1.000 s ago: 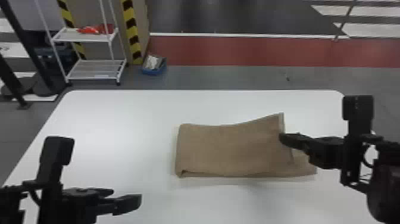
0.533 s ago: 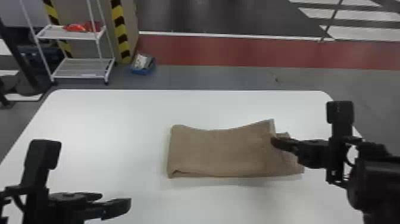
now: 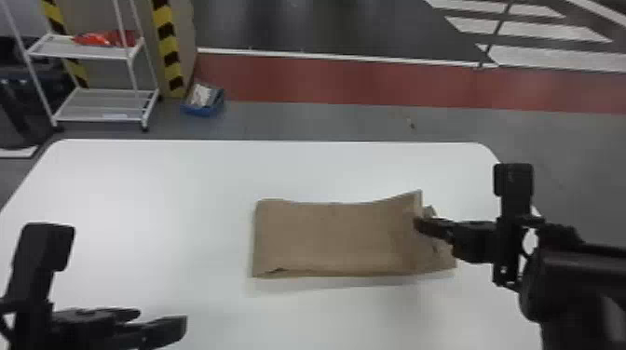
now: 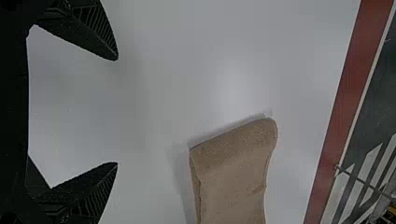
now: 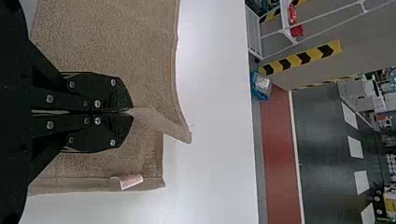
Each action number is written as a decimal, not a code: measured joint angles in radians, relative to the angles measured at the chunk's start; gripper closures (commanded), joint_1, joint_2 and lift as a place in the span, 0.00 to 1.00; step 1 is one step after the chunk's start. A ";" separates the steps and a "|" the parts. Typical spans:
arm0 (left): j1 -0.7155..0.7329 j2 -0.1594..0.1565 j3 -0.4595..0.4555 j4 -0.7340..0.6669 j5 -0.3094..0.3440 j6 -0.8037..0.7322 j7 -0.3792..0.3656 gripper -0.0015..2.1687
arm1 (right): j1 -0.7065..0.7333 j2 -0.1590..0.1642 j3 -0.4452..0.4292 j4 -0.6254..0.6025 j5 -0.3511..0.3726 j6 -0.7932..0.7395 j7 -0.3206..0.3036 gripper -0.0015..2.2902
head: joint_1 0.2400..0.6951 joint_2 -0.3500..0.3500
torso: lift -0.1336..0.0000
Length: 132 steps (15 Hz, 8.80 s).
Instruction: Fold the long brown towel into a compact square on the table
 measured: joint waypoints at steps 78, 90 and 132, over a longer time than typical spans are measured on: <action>0.114 -0.013 0.031 -0.128 -0.003 0.000 -0.008 0.04 | 0.081 0.003 0.278 -0.002 -0.075 -0.213 -0.197 0.33 | 1.00 0.56 | 0.07; 0.108 -0.010 0.034 -0.105 -0.002 0.000 -0.014 0.04 | 0.102 0.003 0.170 -0.053 -0.093 -0.203 -0.182 0.92 | 1.00 0.47 | 0.07; -0.464 -0.080 -0.360 0.834 -0.239 -0.967 -0.213 0.99 | 0.310 0.003 0.184 -0.270 0.135 -0.022 0.235 0.92 | 1.00 0.26 | 0.07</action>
